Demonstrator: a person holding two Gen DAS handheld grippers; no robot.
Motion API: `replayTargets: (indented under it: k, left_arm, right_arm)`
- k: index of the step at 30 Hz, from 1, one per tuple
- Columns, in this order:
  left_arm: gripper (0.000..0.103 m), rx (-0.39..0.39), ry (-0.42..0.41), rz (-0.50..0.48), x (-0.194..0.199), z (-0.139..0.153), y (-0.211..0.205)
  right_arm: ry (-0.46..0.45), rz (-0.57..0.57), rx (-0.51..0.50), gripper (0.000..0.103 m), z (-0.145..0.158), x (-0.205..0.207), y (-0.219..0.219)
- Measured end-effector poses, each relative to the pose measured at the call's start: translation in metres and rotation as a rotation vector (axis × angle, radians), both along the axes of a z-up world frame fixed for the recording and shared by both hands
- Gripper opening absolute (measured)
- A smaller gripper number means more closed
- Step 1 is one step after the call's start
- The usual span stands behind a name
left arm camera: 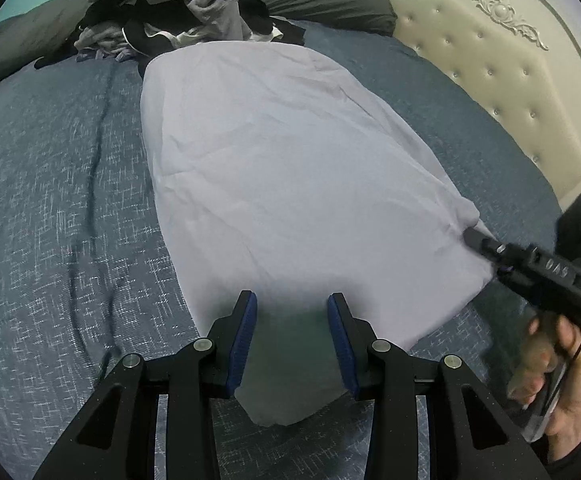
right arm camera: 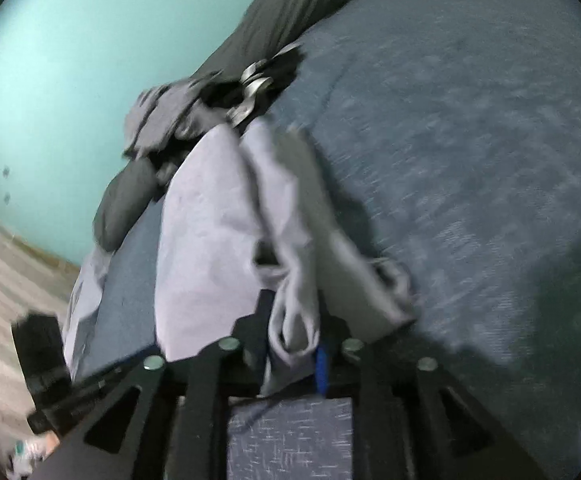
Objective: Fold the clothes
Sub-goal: 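Fold the grasped jacket edge over the bundle with the right tool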
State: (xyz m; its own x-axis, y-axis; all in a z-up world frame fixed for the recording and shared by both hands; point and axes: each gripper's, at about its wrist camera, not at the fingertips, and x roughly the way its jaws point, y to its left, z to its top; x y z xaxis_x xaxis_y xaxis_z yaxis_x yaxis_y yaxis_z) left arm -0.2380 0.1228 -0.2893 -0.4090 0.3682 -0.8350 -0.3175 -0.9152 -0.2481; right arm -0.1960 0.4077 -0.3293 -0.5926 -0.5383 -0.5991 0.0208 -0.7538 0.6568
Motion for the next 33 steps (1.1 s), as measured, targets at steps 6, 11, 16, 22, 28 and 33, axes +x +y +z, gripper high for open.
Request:
replayTargets:
  k: [6,11,16,22,28,33]
  left_arm:
    - [0.040,0.015,-0.002,0.011,0.002,-0.004,-0.003]
    - [0.040,0.012,-0.002,0.011,0.005,-0.004,-0.001]
    - [0.040,0.017,-0.010,-0.001,0.008,-0.004,0.001]
    - [0.040,0.006,-0.018,-0.009,0.011,-0.012,0.006]
    - [0.040,0.013,-0.043,0.002,0.010,-0.020,0.009]
    - [0.040,0.017,-0.043,0.002,0.013,-0.008,0.008]
  right_arm:
    - [0.157,-0.006,0.027,0.024,0.045,0.010,0.007]
    - [0.184,0.186,0.072,0.018,0.047,0.011,-0.036]
    - [0.013,0.200,0.114,0.009,0.005,-0.008,-0.049]
    - [-0.104,0.171,0.072,0.000,-0.027,-0.021,-0.037]
    - [-0.120,0.154,0.080,0.000,-0.031,-0.020,-0.037]
    - [0.004,0.115,0.076,0.002,0.011,-0.006,-0.033]
